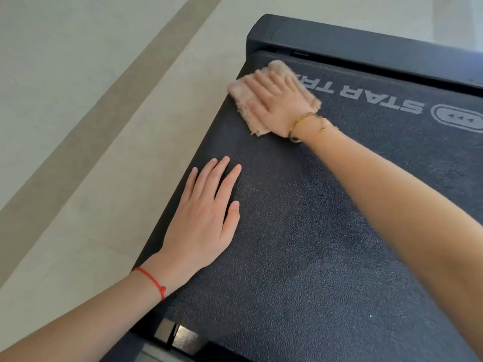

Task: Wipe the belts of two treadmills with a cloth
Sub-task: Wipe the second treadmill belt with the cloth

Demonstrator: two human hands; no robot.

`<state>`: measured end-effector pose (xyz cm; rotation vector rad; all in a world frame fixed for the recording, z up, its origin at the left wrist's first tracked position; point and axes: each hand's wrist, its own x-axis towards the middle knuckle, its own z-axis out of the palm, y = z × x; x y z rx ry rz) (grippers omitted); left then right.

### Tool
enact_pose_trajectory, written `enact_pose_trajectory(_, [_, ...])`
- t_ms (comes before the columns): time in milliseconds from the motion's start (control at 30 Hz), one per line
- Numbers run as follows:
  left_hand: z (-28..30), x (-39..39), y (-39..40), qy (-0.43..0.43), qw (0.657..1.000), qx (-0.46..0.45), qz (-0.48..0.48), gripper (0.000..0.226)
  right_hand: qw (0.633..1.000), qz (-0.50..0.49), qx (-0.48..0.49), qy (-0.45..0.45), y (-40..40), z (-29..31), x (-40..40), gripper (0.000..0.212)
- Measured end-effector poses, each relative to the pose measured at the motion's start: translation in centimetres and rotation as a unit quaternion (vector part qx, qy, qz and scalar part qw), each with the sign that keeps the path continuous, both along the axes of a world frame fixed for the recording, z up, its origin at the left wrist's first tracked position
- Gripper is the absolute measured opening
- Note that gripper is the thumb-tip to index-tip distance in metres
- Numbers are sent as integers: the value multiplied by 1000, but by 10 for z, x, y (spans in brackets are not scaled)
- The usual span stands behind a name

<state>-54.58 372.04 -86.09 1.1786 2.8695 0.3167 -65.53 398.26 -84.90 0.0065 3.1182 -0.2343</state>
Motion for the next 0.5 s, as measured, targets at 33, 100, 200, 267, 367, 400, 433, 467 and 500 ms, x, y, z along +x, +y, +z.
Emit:
enact_pose_trajectory(33, [0, 0, 0, 1, 1000, -1, 0, 58, 999, -36, 7, 1, 17, 1, 0, 61])
enact_pose_trajectory(100, [1, 0, 1, 2, 1000, 0, 2, 58, 993, -119, 2, -16, 45, 6, -8, 62])
enact_pose_trajectory(200, [3, 0, 2, 1, 1000, 3, 3, 58, 987, -159, -4, -32, 42, 9, -13, 61])
enact_pose_trajectory(267, [4, 1, 2, -1, 1000, 7, 1, 58, 992, -126, -3, -28, 25, 8, 1, 60])
enact_pose_trajectory(367, [5, 2, 2, -3, 1000, 15, -1, 58, 999, -40, -3, -17, -2, 4, 49, 58])
enact_pose_trajectory(400, [5, 2, 2, -3, 1000, 16, -2, 58, 1000, -11, -5, -13, -8, 1, 68, 58])
enact_pose_trajectory(433, [5, 2, 2, -3, 1000, 17, -2, 58, 1000, 13, -7, -11, -9, -1, 85, 58])
enact_pose_trajectory(467, [5, 2, 1, -3, 1000, 19, -2, 59, 1000, 22, -5, -12, -5, -3, 98, 58])
enact_pose_trajectory(500, [5, 2, 1, -3, 1000, 21, -3, 59, 1000, 13, -2, -13, 6, -2, 105, 59])
